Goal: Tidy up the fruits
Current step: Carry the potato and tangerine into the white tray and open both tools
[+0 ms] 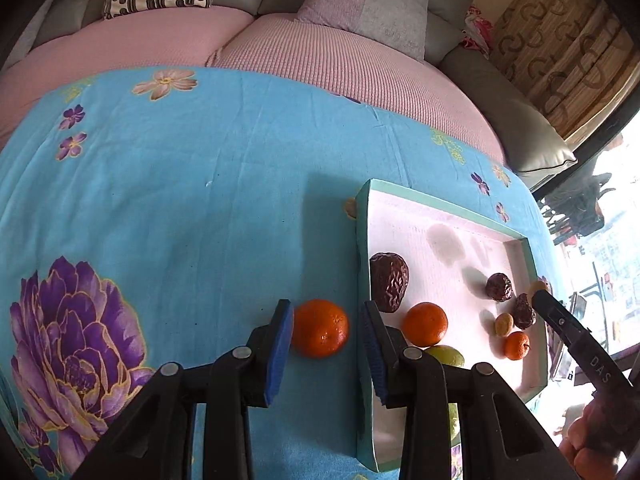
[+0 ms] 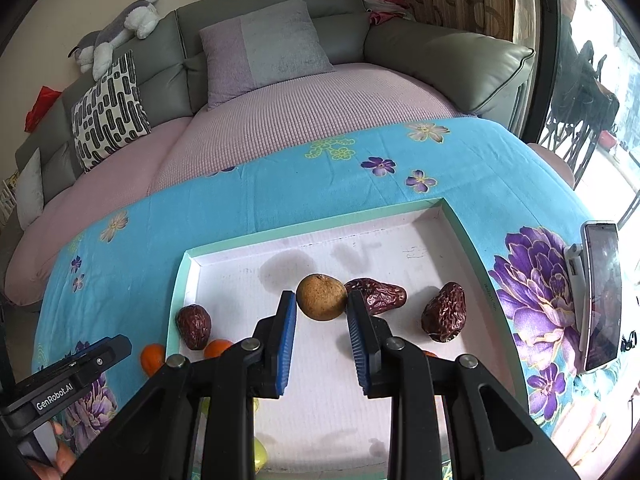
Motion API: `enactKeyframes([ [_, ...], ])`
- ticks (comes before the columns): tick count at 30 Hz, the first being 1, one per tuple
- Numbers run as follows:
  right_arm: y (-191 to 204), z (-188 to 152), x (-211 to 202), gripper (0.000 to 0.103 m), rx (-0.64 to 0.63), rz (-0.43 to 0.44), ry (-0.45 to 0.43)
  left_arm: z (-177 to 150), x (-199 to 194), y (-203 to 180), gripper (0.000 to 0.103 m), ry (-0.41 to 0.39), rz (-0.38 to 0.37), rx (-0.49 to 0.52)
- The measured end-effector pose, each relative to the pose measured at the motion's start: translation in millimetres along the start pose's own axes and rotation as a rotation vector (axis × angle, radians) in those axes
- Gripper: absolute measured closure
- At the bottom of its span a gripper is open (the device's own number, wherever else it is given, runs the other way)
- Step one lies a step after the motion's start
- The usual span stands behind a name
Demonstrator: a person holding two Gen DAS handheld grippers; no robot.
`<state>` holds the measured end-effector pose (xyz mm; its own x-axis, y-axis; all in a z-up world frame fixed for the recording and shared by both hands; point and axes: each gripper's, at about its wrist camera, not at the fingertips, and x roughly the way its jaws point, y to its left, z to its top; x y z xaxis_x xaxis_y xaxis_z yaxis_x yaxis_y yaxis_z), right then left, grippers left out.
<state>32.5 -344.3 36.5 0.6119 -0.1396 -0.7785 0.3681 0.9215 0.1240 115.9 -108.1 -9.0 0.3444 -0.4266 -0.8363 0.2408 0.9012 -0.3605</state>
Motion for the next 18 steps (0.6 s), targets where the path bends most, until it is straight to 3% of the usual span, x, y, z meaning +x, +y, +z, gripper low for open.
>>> enactKeyframes([
  [3, 4.2, -6.1, 2.1, 0.076, -0.014, -0.001, 0.016, -0.5, 10.0, 4.0, 0.065, 0.028, -0.037, -0.03],
  [12, 8.2, -9.4, 1.2, 0.076, -0.026, 0.01, 0.017, -3.2, 19.5, 12.1, 0.065, 0.042, 0.043, -0.042],
  [18, 3.6, -7.9, 2.0, 0.076, -0.011, 0.013, 0.016, -4.6, 23.8, 15.6, 0.063, 0.039, 0.038, -0.052],
])
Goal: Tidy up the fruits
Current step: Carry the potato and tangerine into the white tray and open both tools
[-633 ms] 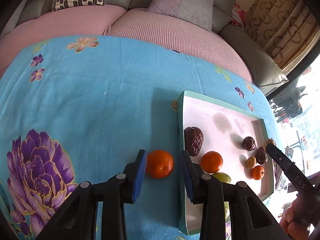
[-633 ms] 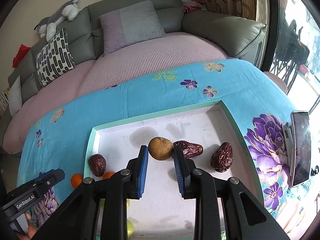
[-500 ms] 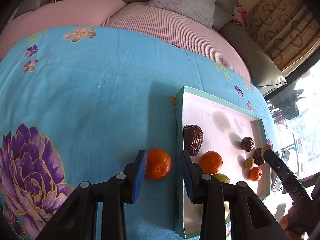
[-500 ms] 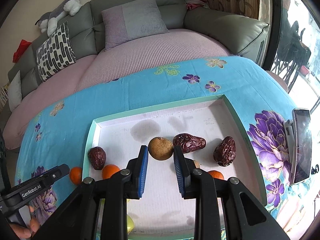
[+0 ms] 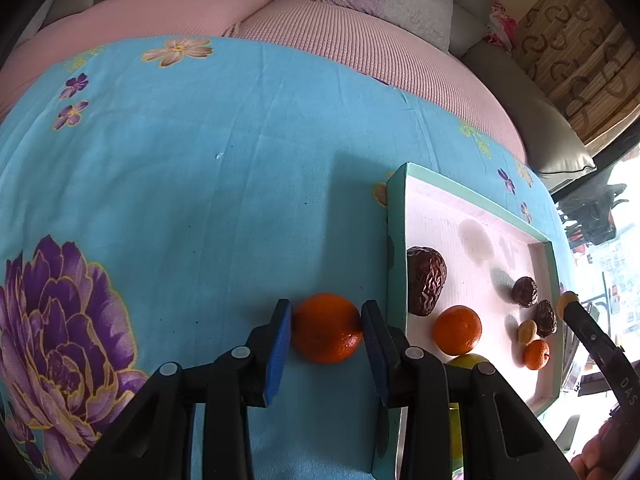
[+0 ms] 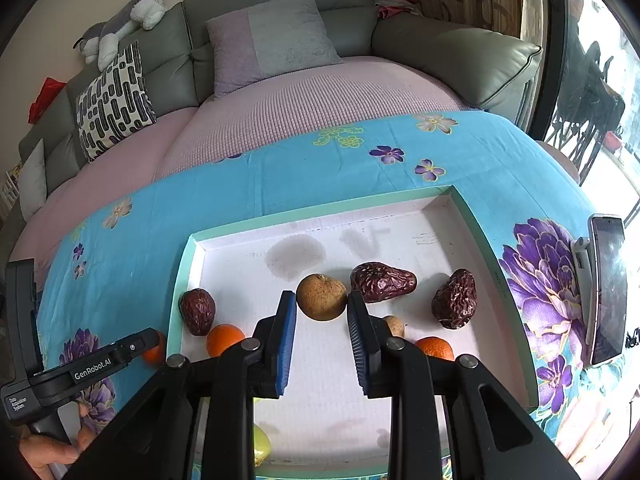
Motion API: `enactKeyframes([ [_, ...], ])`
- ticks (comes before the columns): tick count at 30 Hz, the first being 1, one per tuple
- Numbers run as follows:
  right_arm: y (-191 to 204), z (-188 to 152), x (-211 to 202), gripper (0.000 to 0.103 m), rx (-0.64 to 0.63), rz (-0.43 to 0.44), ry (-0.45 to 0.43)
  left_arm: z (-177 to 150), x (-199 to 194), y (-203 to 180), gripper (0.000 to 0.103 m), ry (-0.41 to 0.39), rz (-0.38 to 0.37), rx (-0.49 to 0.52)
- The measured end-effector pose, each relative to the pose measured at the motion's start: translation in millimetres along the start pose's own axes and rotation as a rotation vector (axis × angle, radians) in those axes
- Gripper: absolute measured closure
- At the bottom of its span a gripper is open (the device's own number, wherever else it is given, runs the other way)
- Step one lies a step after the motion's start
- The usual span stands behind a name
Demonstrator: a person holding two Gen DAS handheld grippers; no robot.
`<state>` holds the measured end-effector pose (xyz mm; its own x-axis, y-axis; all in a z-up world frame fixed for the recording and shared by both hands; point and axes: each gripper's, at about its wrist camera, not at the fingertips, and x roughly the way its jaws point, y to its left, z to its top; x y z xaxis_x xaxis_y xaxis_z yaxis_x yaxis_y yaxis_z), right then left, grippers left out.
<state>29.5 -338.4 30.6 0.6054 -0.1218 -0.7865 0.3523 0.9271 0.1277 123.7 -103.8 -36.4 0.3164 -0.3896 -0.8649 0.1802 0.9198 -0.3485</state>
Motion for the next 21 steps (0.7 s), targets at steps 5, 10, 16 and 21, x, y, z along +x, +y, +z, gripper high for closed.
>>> enactKeyframes([
  [5, -1.5, 0.7, 0.0, 0.076, 0.008, 0.003, 0.001, -0.6, 1.5, 0.0, 0.064, 0.004, -0.017, -0.003],
  [10, -3.2, 1.1, -0.2, 0.076, 0.015, 0.007, -0.003, -0.4, -5.3, 3.3, 0.065, -0.003, -0.087, -0.031],
  [16, -6.5, 2.3, -1.8, 0.076, 0.026, 0.009, -0.01, 1.6, -31.5, -15.1, 0.065, -0.074, -0.162, 0.018],
  [21, -6.7, 2.3, -2.4, 0.076, 0.028, 0.013, -0.011, -1.6, -30.3, -39.6, 0.065, -0.067, -0.174, 0.105],
])
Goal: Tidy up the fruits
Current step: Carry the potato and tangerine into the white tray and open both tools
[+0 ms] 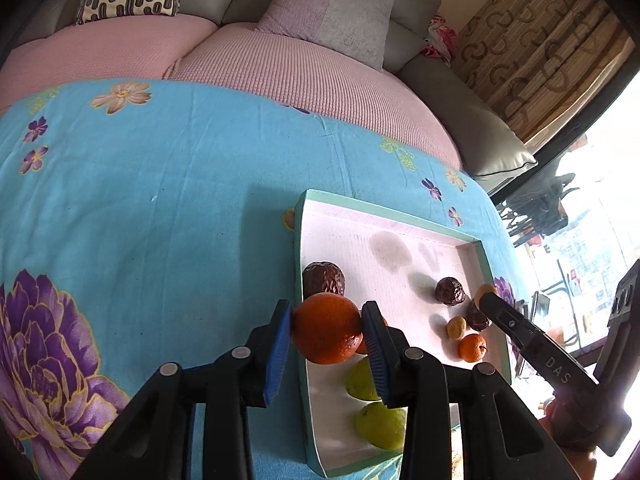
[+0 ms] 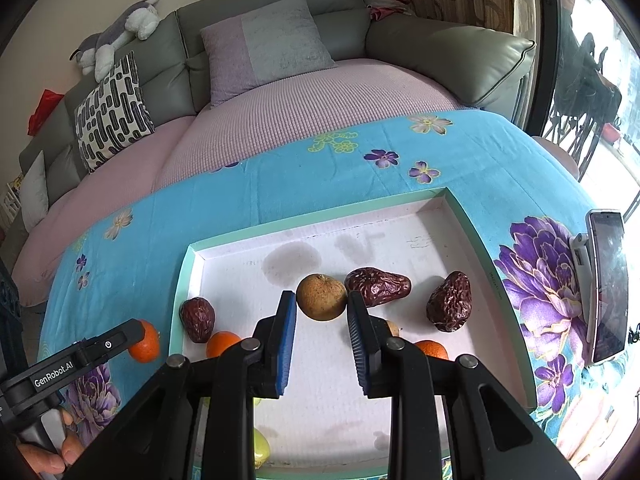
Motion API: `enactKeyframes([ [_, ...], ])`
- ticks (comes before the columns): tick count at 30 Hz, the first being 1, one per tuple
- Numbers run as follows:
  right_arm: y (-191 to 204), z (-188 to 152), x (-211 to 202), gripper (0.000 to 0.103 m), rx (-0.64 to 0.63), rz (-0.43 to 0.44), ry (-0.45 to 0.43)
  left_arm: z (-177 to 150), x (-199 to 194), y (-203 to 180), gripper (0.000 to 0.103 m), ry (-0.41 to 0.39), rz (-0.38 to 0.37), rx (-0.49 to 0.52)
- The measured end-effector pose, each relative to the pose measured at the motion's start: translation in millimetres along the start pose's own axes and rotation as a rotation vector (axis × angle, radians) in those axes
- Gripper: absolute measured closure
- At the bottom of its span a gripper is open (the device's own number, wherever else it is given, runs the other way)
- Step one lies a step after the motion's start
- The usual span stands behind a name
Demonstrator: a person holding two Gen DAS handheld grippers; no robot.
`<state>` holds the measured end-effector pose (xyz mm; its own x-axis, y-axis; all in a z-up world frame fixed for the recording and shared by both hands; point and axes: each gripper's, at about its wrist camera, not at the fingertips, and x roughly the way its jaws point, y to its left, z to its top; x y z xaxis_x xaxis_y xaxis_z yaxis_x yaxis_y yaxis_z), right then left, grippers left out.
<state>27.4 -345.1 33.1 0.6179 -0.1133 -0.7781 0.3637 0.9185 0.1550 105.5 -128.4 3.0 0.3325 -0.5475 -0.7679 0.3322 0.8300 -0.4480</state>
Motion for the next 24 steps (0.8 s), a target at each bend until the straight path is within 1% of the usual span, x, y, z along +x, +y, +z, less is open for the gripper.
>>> enactKeyframes([
  [3, 2.1, -1.0, 3.7, 0.076, -0.004, 0.013, 0.014, -4.3, 12.2, -10.3, 0.065, 0.036, 0.018, 0.034],
  [7, 6.0, -3.2, 13.6, 0.076, -0.015, 0.04, 0.049, -9.4, 21.2, -17.9, 0.065, 0.062, 0.046, 0.072],
  [13, 10.2, -9.7, 33.0, 0.076, -0.022, 0.061, 0.119, -13.0, 26.7, -17.9, 0.065, 0.08, 0.061, 0.079],
  [19, 11.8, -15.4, 47.0, 0.076, -0.034, 0.047, 0.174, -13.8, 27.9, -19.2, 0.065, 0.088, 0.064, 0.079],
  [24, 8.0, -17.8, 52.8, 0.076, -0.025, 0.026, 0.198, -14.8, 29.8, -20.6, 0.065, 0.098, 0.066, 0.081],
])
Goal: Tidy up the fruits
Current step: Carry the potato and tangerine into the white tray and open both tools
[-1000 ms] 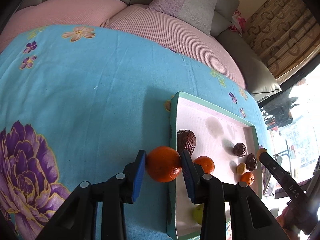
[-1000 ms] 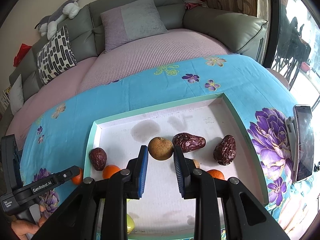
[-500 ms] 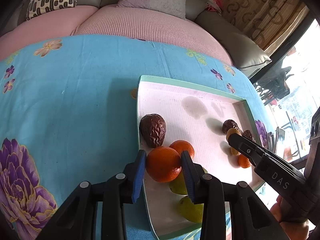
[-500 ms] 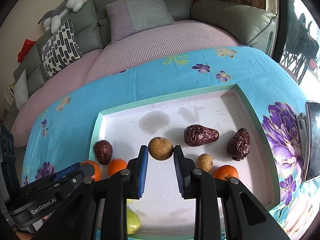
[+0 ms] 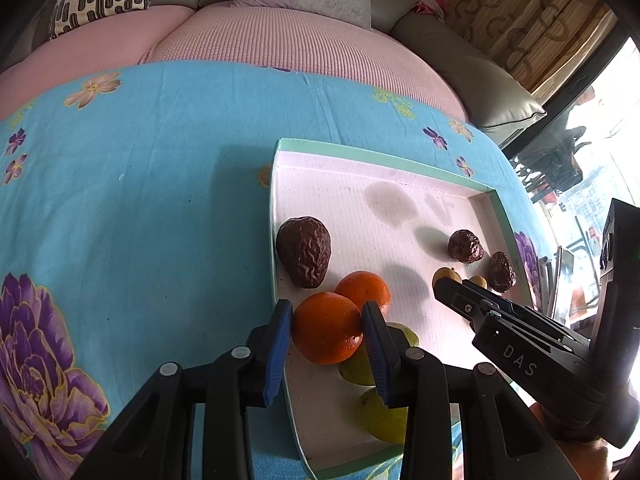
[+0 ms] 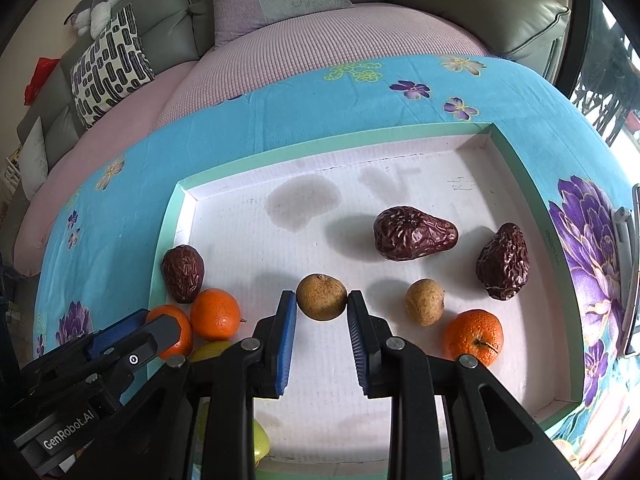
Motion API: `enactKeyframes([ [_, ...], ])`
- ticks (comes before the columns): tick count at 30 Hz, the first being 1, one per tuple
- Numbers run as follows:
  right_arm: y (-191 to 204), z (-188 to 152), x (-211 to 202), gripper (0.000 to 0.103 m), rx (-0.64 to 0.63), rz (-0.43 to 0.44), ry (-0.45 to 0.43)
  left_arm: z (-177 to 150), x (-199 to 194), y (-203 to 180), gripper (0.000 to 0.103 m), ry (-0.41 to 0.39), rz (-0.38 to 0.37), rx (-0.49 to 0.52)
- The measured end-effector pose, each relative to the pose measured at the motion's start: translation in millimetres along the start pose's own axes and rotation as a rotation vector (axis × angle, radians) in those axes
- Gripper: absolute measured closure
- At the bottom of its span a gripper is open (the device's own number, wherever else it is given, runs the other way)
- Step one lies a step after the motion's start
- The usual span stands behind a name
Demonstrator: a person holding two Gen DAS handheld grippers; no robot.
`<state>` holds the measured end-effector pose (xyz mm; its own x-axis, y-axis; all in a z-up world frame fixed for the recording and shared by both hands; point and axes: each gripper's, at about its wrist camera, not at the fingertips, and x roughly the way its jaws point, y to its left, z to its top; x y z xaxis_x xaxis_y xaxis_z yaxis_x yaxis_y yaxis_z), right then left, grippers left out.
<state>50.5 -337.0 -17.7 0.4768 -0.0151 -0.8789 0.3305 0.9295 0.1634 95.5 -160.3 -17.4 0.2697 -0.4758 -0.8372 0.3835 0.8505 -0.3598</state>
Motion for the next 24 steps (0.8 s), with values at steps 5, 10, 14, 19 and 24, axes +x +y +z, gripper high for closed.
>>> enactKeyframes([
  [5, -2.5, -1.0, 4.7, 0.076, 0.008, -0.025, 0.016, -0.3, 0.2, -0.7, 0.064, 0.006, 0.001, 0.002],
  [10, -4.8, -2.2, 8.4, 0.076, 0.012, -0.03, 0.029, -0.9, -3.8, -2.1, 0.063, 0.004, 0.006, 0.013],
  [14, -4.2, -2.9, 9.1, 0.076, 0.01, -0.035, 0.029, -2.0, -9.9, -3.6, 0.06, -0.005, -0.011, 0.018],
  [19, -3.7, -2.3, 9.3, 0.076, 0.009, -0.04, 0.022, -4.6, -24.0, -0.5, 0.049, -0.05, 0.016, 0.018],
  [24, 0.0, -2.8, 5.8, 0.076, 0.004, -0.058, 0.008, -8.7, -35.1, 21.6, 0.02, -0.128, 0.175, -0.01],
])
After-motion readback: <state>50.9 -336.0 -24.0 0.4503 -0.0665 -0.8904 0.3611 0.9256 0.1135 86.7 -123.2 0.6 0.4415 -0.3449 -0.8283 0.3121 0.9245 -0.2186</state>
